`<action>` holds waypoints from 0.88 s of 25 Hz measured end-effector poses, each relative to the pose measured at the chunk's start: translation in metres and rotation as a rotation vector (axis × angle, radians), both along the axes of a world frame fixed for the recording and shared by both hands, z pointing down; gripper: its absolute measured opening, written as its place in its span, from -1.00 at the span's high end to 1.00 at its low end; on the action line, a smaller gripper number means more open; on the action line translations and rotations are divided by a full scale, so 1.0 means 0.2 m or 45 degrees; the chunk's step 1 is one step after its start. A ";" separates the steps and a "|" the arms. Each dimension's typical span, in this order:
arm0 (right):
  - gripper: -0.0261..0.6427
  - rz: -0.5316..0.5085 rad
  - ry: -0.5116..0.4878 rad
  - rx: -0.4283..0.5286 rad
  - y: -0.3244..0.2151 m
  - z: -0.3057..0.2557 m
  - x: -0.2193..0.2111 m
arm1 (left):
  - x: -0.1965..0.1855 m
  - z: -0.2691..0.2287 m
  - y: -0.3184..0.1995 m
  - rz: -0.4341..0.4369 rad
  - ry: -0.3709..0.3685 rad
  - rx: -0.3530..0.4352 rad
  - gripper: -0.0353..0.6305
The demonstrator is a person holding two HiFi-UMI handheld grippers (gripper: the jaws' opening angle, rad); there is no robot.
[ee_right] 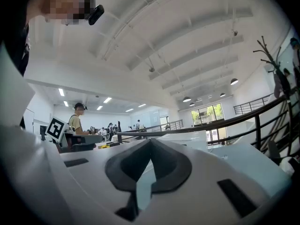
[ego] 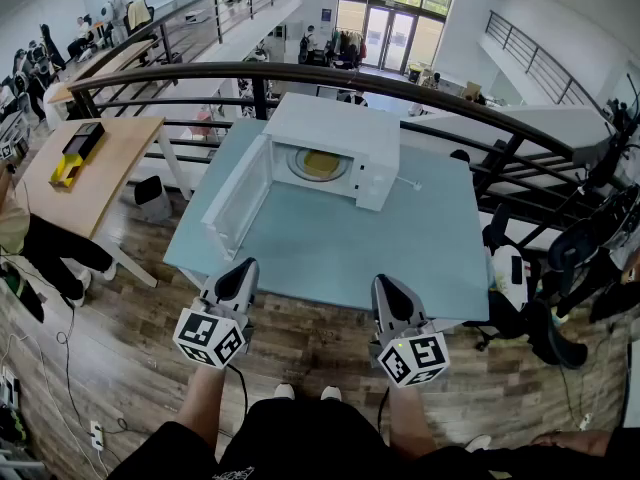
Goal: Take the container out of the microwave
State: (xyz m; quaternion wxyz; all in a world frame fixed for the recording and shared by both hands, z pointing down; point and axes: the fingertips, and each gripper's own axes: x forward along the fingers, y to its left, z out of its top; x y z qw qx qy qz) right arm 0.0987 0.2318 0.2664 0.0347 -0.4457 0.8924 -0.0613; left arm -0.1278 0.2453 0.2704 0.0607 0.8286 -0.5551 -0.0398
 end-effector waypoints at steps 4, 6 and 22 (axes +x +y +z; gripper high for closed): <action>0.90 -0.007 0.011 -0.006 0.03 0.02 0.04 | 0.05 -0.01 0.03 -0.009 -0.014 0.010 0.87; 0.90 -0.019 -0.002 -0.003 0.04 0.01 0.05 | 0.07 -0.02 0.03 -0.011 -0.014 0.011 0.87; 0.90 -0.021 -0.020 0.031 0.09 -0.03 -0.05 | -0.06 -0.02 0.08 0.002 -0.024 0.017 0.87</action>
